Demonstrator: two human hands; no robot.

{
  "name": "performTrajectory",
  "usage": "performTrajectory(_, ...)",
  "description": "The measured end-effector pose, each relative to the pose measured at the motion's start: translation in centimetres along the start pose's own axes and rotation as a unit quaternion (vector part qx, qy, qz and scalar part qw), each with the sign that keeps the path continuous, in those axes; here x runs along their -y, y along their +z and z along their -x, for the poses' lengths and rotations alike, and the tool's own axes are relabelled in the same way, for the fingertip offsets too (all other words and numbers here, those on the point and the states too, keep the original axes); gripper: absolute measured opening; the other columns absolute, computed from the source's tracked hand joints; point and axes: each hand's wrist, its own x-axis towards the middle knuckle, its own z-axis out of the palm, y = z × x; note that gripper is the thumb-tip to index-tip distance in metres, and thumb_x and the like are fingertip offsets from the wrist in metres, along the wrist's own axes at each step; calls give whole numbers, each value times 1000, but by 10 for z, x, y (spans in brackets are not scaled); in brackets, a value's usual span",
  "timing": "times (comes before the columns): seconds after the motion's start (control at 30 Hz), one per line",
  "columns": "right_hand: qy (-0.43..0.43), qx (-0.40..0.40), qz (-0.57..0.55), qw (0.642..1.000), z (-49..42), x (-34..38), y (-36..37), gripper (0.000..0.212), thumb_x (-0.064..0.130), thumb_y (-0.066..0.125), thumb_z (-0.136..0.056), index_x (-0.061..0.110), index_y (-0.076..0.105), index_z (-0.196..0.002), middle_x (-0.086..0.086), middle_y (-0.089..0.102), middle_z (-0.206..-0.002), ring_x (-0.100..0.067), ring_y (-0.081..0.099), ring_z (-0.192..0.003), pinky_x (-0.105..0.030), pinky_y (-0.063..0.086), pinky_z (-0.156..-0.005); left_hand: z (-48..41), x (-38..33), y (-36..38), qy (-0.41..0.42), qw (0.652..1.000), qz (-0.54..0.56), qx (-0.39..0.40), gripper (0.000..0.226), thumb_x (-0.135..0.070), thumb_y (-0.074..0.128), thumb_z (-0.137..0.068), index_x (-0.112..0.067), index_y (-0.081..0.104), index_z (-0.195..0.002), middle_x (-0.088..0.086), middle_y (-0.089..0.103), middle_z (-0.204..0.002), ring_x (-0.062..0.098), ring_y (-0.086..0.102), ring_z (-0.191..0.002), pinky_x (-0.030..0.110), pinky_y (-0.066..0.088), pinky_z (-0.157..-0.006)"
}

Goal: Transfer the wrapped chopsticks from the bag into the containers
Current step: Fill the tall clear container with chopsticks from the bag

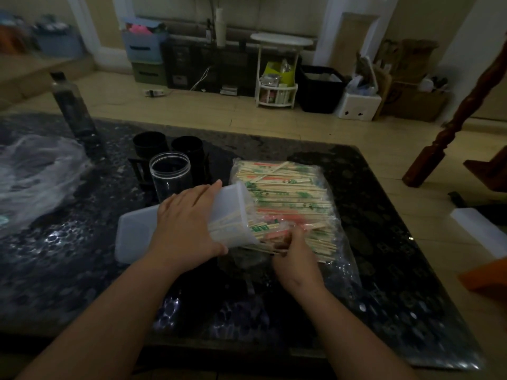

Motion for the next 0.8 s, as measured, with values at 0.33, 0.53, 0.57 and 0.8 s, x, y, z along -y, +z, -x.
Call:
performTrajectory(0.33,-133,-24,256,957,-12,-20,1,35,31,54,-90,33,62,-124,4,58,-131,-28,56,-116,-39,47,-94,-1,1,1,-2,1000,-2,0,127,-56,85,-53,-36,10,-154,-7,27,-153,16,25,-139,38,16,-112)
performTrajectory(0.53,-101,-66,267,956,-15,-16,4,30,5,55,-81,20,52,-107,-3,55,-114,-28,46,-111,-36,36,-90,-2,2,1,-2,1000,0,-4,127,-56,84,-52,-36,10,-153,-7,28,-153,17,26,-138,38,16,-112)
performTrajectory(0.57,-106,-85,200,970,-14,-12,3,27,-3,54,-75,19,51,-90,0,54,-96,-27,47,-96,-35,33,-76,-1,3,1,-1,1000,2,-3,127,-56,84,-53,-36,10,-153,-7,28,-153,17,26,-138,38,16,-112)
performTrajectory(0.8,25,-182,-219,958,-10,3,11,31,-2,66,-82,23,53,-69,13,61,-73,-4,56,-69,-16,41,-60,-2,4,1,1,1000,4,-3,126,-56,84,-53,-36,9,-153,-8,28,-152,15,25,-138,38,17,-112)
